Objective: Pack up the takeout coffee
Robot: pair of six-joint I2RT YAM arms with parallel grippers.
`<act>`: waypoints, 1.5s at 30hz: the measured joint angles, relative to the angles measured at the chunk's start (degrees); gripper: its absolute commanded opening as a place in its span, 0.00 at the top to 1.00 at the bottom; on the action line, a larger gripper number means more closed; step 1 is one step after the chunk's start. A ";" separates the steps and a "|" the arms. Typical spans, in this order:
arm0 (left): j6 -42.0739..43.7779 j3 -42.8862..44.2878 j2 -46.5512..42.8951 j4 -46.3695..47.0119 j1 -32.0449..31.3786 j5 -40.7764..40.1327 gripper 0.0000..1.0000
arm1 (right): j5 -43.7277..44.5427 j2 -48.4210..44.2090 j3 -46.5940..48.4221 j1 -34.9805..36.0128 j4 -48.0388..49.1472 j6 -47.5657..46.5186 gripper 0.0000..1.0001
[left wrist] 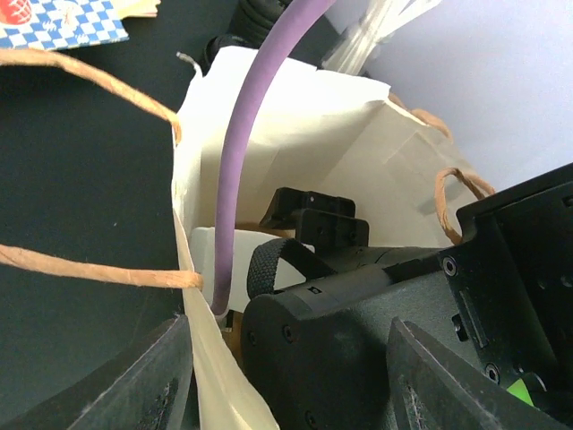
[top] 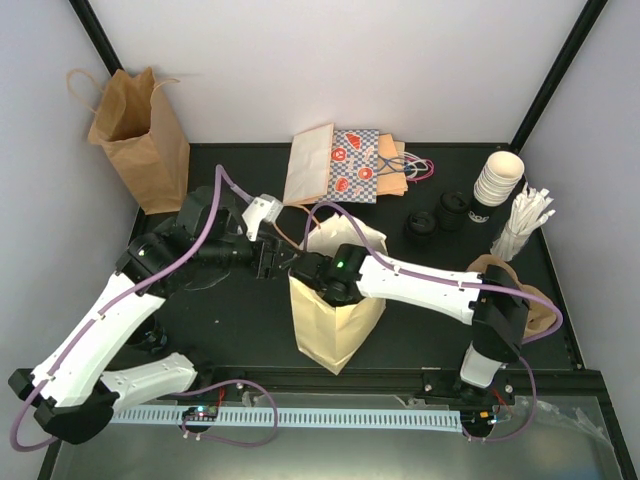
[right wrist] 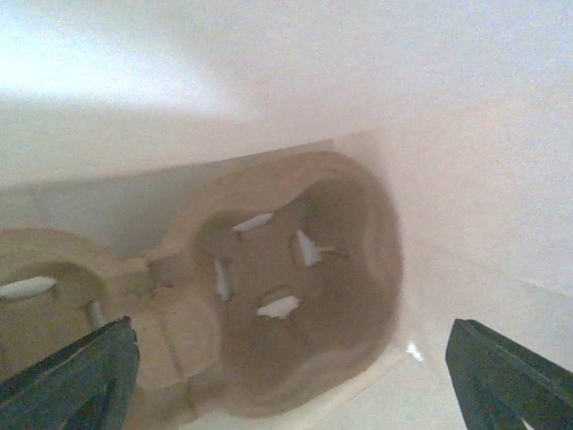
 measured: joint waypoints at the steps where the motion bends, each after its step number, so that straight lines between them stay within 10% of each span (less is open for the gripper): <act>1: -0.07 0.02 -0.02 0.42 0.00 0.11 0.39 | 0.28 -0.02 0.55 0.00 -0.76 -0.04 0.07; 30: -15.54 -14.51 -4.44 11.39 2.01 -6.40 0.43 | 3.98 -5.05 -5.31 1.14 9.09 -0.13 0.10; 45: -26.80 -20.39 -24.92 19.61 2.01 -16.74 0.56 | 4.76 -4.85 -5.62 1.29 10.64 -0.28 0.09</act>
